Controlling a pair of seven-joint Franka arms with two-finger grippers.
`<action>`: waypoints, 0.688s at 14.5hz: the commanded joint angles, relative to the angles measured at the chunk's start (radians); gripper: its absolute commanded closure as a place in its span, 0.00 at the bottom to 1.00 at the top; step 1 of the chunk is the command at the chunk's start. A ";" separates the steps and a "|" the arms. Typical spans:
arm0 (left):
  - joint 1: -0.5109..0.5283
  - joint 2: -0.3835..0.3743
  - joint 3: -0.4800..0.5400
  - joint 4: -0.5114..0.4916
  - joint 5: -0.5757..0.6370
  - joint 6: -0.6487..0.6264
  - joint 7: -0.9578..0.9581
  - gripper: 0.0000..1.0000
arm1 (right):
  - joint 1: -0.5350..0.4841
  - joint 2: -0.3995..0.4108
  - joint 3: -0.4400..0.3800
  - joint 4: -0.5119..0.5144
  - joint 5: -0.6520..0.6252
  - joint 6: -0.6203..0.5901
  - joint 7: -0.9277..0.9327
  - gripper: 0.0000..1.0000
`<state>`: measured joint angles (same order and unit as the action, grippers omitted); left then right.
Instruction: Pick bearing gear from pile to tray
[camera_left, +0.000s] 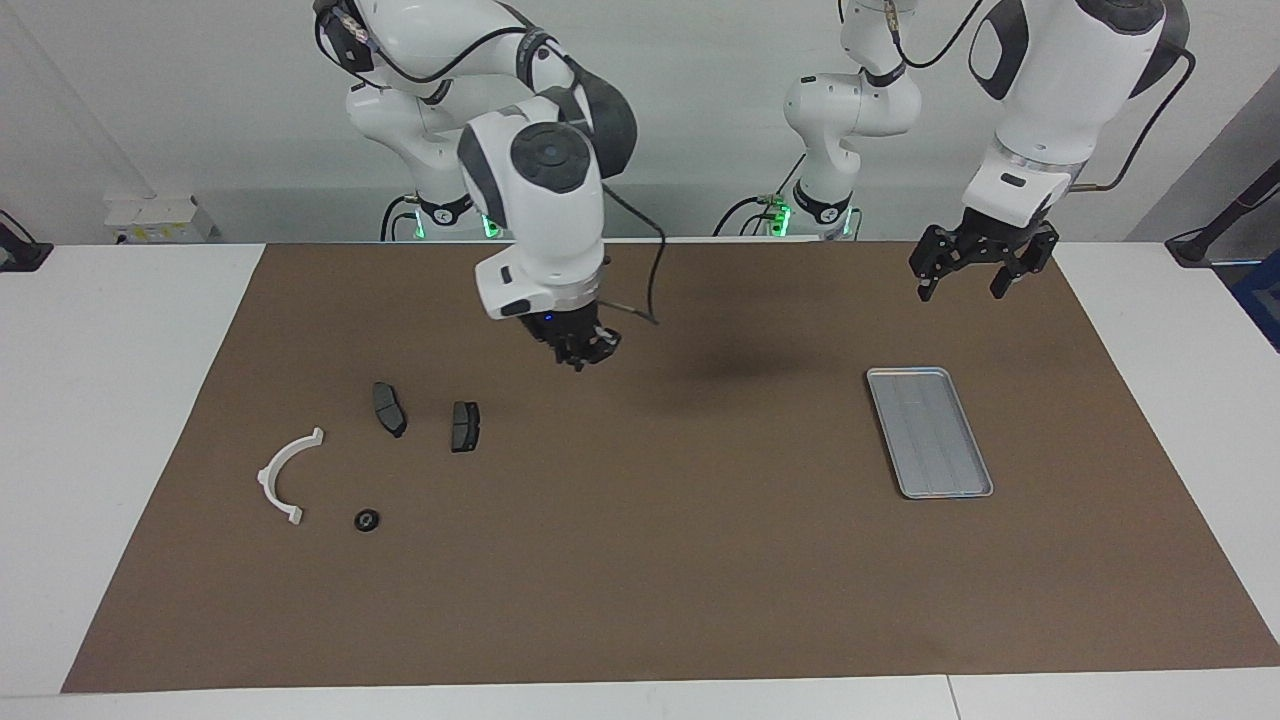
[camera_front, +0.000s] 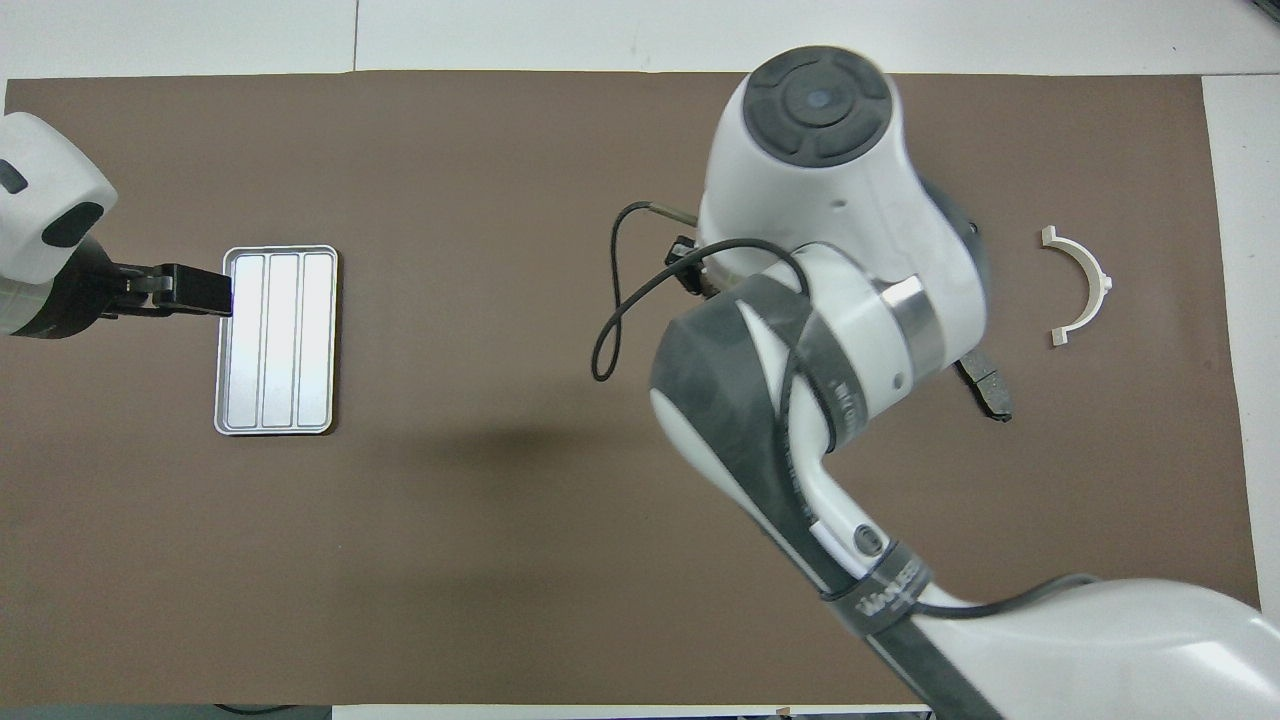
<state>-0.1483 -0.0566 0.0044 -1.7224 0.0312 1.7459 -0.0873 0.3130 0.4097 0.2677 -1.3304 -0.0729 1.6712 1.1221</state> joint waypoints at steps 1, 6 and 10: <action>-0.002 -0.042 0.006 -0.074 0.021 0.058 -0.014 0.00 | 0.055 -0.011 0.016 -0.071 0.021 0.106 0.164 1.00; 0.001 -0.049 0.006 -0.106 0.021 0.103 -0.019 0.00 | 0.113 0.000 0.015 -0.217 0.015 0.336 0.297 1.00; 0.001 -0.066 0.006 -0.157 0.019 0.138 -0.023 0.00 | 0.159 0.093 0.013 -0.242 -0.111 0.439 0.399 1.00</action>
<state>-0.1479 -0.0719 0.0105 -1.7983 0.0328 1.8312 -0.0920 0.4474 0.4537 0.2793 -1.5589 -0.1068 2.0492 1.4377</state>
